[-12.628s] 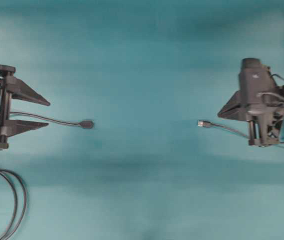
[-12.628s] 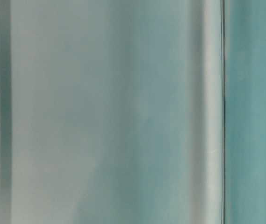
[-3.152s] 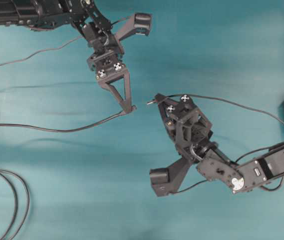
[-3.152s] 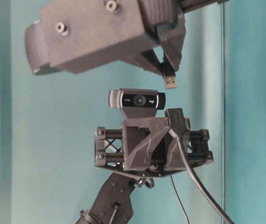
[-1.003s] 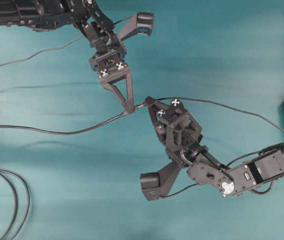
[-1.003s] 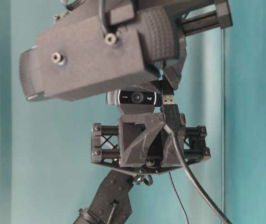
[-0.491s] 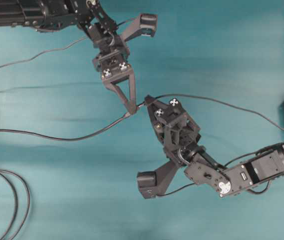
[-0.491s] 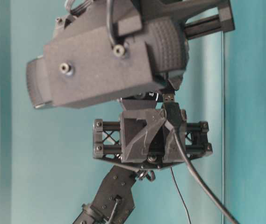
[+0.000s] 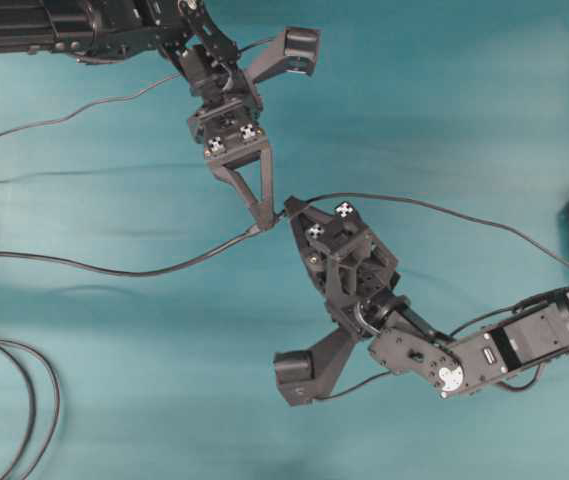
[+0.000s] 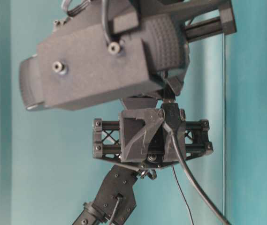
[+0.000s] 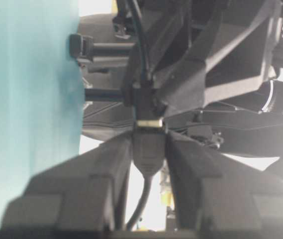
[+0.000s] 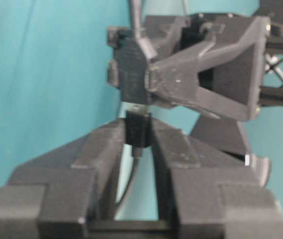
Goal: Insert the USB using both arms.
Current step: 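Push the plug down into the socket with the right gripper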
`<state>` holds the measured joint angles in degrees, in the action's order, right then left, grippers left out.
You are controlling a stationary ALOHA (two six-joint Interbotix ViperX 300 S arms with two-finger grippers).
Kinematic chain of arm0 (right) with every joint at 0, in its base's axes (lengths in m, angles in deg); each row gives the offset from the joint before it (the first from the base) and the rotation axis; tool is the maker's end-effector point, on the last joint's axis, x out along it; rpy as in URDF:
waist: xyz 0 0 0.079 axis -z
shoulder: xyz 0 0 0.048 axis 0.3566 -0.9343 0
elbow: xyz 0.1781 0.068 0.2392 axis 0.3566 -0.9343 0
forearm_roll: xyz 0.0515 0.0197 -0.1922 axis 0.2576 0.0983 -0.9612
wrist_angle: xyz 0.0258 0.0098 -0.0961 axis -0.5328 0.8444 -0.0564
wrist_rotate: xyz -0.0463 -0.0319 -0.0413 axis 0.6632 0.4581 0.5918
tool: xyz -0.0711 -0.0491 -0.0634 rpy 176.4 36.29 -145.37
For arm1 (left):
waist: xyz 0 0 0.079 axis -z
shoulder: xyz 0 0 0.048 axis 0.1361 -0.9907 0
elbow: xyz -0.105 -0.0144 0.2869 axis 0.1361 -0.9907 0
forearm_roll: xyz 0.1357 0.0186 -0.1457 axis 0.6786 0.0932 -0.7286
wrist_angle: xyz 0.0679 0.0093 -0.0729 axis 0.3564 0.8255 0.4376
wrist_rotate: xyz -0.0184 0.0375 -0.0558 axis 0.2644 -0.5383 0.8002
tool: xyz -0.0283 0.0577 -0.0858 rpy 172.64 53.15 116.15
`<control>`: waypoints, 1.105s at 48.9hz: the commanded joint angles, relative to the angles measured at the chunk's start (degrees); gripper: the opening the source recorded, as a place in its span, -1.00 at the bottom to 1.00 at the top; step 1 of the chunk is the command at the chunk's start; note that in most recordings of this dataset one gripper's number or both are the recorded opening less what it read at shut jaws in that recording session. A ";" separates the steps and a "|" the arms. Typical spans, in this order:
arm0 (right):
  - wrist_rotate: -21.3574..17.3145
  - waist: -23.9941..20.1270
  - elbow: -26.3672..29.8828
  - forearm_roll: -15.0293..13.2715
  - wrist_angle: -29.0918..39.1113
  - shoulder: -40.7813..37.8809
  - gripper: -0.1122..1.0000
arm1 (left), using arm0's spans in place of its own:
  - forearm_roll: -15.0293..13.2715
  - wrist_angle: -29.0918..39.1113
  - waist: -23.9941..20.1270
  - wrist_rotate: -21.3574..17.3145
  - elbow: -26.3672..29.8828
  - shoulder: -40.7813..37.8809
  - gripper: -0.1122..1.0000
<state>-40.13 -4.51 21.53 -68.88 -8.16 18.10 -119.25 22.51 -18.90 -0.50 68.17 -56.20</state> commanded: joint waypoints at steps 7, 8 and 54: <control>0.09 -1.32 1.76 -0.62 -1.76 0.62 -0.49 | -1.85 0.09 -0.35 0.53 1.93 1.05 -0.39; 0.18 -1.32 1.76 -0.62 -1.85 0.62 -0.49 | -1.85 0.09 -0.35 0.53 2.02 1.14 -0.39; 0.00 -1.58 0.53 -0.62 -3.43 0.62 -0.49 | -1.85 0.53 0.26 0.26 3.08 0.70 -0.39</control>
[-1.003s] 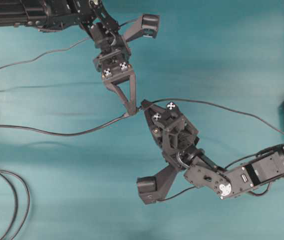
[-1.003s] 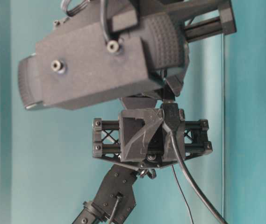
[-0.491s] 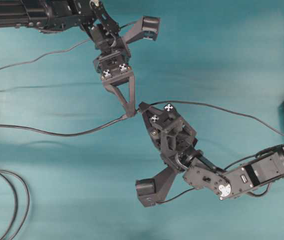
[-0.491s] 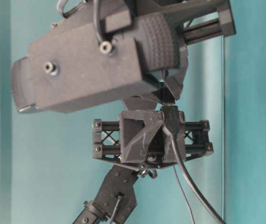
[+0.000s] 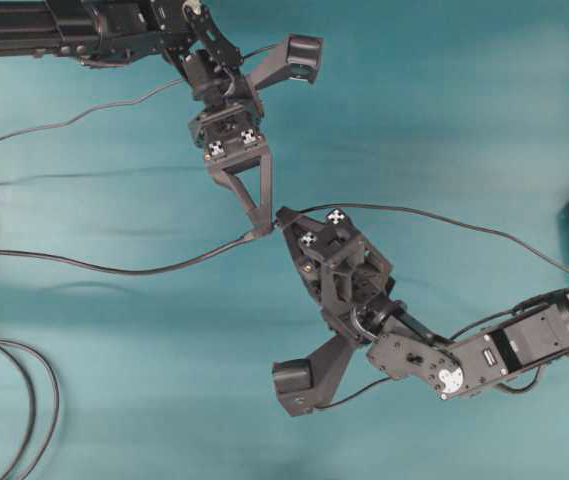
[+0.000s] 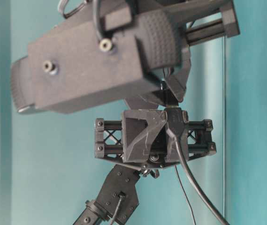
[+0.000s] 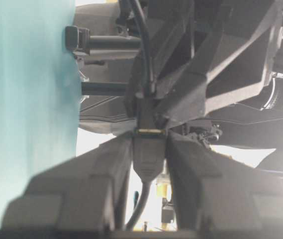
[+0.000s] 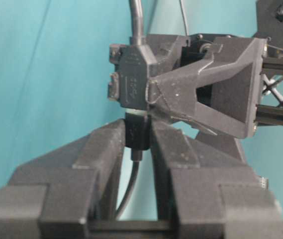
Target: Insert the USB using both arms.
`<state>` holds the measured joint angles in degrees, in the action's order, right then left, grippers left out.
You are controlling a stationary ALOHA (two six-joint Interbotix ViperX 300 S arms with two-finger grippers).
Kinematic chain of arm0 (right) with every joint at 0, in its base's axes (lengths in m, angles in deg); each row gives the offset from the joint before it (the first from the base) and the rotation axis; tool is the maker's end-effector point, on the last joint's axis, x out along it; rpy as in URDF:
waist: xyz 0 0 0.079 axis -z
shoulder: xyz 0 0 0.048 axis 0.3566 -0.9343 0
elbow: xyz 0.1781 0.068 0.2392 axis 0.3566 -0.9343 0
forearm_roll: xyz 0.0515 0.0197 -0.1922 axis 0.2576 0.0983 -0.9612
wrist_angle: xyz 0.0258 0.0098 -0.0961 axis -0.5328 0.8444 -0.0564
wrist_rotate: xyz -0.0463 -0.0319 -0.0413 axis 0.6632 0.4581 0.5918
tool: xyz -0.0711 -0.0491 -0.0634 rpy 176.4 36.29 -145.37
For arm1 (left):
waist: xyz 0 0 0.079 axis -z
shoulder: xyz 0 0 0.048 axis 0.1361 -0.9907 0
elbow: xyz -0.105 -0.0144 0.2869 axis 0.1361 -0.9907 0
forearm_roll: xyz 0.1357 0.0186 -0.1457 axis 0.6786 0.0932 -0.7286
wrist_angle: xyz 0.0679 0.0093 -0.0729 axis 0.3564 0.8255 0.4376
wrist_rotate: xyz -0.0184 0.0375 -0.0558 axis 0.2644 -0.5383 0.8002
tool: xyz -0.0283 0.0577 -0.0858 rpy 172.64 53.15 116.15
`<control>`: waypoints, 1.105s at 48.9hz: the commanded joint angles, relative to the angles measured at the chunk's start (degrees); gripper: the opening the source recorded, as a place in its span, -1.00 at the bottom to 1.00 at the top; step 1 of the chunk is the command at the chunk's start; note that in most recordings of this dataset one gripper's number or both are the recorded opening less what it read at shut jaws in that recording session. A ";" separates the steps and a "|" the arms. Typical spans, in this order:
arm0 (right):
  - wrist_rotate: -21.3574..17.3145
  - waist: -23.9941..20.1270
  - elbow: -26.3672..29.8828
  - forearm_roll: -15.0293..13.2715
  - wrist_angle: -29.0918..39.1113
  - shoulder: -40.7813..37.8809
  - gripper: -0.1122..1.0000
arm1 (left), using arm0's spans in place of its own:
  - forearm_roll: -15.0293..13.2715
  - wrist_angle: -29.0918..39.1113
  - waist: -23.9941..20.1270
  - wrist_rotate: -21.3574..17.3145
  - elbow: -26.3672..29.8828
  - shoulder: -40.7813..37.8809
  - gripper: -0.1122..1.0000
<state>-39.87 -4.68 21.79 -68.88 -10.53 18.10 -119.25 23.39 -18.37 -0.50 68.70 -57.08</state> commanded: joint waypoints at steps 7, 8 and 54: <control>-0.62 -1.05 0.97 -0.62 -0.97 0.62 -0.49 | -1.85 -0.35 0.18 0.44 2.46 1.58 -0.39; -0.70 -0.97 1.14 -0.62 -0.97 0.62 -0.49 | -1.85 -0.35 0.26 0.44 2.46 1.58 -0.39; -9.93 -7.82 4.48 9.23 8.17 5.80 0.45 | 11.60 -12.04 0.00 0.79 -3.25 5.36 -0.39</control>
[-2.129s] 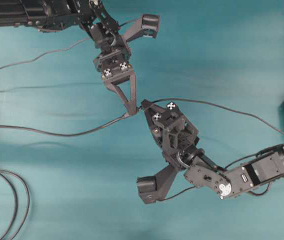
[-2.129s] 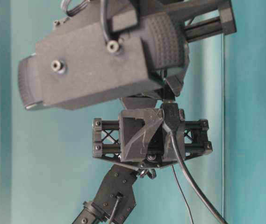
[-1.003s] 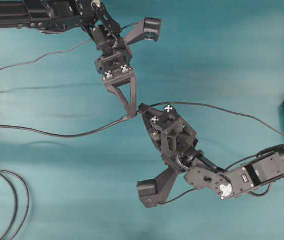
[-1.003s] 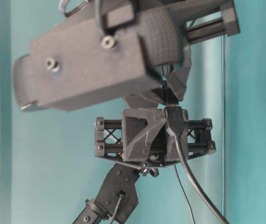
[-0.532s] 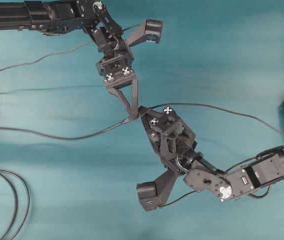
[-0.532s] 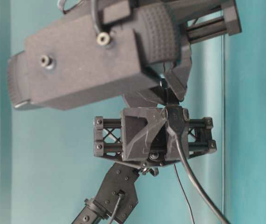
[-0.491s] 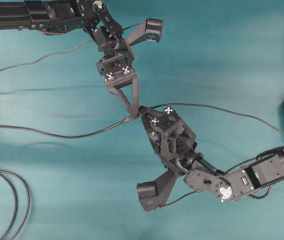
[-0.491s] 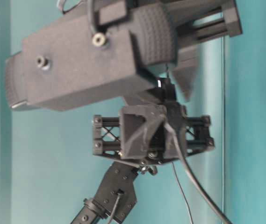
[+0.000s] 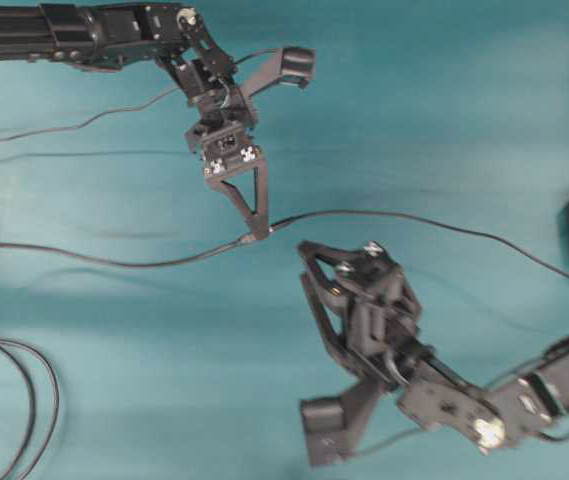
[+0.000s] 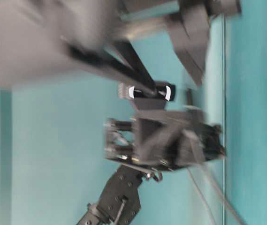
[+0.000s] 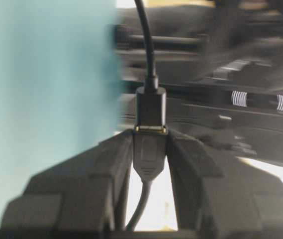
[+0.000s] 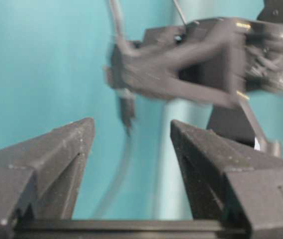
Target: Insert the USB using both arms.
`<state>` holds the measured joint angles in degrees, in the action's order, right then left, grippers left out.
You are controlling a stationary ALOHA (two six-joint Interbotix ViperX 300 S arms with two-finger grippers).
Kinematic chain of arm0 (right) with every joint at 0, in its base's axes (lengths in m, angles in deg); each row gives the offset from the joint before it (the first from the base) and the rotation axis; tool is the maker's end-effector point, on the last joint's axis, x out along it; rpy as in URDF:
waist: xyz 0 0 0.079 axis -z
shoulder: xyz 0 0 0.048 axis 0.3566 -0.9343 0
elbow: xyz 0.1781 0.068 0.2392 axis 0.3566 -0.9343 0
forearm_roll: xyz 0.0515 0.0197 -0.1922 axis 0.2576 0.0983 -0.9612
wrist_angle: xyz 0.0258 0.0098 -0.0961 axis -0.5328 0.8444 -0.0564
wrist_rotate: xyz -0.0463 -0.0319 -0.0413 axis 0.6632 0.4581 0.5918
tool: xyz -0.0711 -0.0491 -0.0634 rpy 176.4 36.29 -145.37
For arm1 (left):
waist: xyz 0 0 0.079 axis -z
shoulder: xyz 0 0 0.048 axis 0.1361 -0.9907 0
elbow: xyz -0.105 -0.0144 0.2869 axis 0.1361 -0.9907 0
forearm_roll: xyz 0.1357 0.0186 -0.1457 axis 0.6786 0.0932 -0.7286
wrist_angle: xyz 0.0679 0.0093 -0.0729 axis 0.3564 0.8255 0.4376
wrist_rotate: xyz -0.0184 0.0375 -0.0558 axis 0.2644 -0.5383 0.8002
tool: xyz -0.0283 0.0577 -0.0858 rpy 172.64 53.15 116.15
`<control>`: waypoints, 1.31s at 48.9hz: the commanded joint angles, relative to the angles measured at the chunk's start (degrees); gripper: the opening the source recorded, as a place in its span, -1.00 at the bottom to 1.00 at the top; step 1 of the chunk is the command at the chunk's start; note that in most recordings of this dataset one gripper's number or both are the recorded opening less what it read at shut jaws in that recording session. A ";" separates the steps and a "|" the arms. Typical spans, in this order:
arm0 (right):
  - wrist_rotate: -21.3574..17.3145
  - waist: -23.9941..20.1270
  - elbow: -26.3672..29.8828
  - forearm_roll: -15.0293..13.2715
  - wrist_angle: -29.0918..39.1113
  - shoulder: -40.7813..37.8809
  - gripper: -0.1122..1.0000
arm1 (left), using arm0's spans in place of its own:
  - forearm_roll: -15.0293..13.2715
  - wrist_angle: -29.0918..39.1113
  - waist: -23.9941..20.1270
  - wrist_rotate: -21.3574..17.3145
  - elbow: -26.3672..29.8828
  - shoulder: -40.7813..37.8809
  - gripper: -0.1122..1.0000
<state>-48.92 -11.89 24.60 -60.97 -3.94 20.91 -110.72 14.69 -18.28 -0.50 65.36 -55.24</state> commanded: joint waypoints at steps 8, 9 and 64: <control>-8.09 -1.14 1.85 4.48 4.66 6.24 0.46 | 13.36 -13.71 2.46 0.88 -0.18 6.59 -0.39; -9.23 -1.14 1.76 4.83 4.83 6.68 0.46 | 14.41 -14.77 2.99 0.88 -0.18 6.77 -0.39; -35.60 2.11 -3.87 8.00 9.49 18.54 0.46 | 65.83 -38.94 22.32 32.34 -0.35 3.52 -0.39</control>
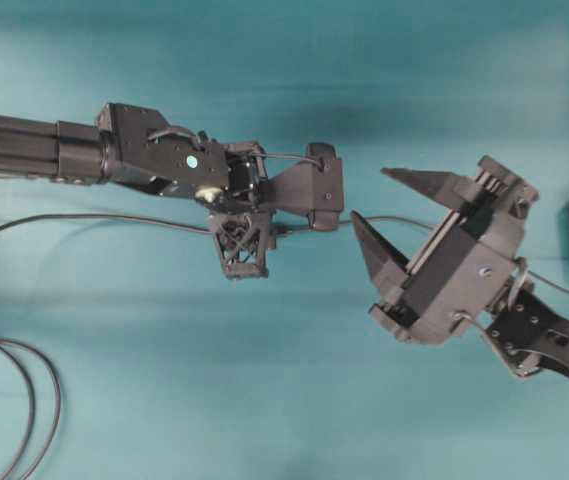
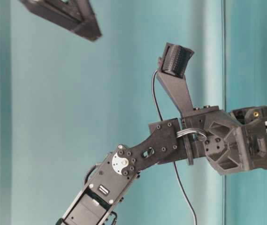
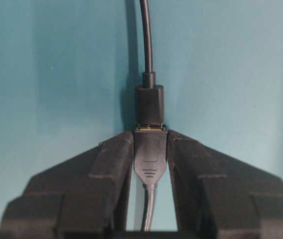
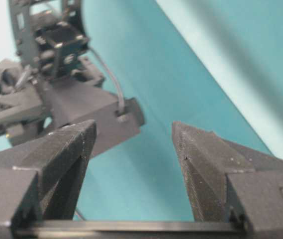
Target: Insert the USB using both arms.
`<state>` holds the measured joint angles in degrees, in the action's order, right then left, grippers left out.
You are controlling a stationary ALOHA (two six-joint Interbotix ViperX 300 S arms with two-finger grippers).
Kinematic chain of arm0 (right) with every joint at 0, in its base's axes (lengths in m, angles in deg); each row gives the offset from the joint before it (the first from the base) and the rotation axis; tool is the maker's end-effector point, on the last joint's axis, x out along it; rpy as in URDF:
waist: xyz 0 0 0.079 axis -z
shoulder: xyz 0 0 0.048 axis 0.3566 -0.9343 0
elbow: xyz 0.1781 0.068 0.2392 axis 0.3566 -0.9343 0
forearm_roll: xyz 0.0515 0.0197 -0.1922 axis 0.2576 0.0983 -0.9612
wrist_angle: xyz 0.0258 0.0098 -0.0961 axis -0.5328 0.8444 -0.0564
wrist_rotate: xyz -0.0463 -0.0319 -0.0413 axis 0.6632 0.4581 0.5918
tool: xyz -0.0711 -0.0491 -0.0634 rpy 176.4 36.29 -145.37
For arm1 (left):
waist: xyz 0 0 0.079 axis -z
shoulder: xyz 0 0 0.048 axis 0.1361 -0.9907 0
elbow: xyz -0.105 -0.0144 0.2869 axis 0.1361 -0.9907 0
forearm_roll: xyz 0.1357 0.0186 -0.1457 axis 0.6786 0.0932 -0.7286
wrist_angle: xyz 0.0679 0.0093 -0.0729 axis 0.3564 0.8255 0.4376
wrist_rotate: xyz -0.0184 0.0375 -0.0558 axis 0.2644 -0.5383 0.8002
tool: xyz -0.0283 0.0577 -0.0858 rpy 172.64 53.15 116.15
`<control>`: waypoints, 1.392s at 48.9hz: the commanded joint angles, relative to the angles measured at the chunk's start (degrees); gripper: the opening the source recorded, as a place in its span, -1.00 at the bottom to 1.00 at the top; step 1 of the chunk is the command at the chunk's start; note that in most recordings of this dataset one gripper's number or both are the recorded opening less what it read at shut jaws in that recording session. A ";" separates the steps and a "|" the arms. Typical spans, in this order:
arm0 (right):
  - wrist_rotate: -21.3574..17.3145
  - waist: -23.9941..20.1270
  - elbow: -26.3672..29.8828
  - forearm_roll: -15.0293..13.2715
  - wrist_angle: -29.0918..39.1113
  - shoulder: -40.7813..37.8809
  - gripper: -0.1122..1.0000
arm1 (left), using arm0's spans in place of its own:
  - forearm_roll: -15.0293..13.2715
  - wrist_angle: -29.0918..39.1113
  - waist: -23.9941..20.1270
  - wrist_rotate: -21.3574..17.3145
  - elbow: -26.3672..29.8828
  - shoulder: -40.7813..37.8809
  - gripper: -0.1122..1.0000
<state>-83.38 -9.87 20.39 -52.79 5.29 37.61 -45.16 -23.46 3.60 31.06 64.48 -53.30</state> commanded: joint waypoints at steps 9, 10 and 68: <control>-1.14 0.09 -0.26 -0.18 0.18 2.29 0.46 | 0.26 0.26 0.79 0.97 0.44 4.31 -0.39; -1.14 0.09 -0.44 -0.18 0.18 2.20 0.46 | 0.26 0.44 0.88 1.05 0.35 4.48 -0.35; -8.79 7.12 -23.47 2.37 -34.10 20.48 0.47 | 0.26 -32.52 7.56 11.43 -36.56 52.82 0.67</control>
<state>-92.34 -3.19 -1.85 -50.24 -27.76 55.81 -45.07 -51.41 10.81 41.87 30.90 -5.14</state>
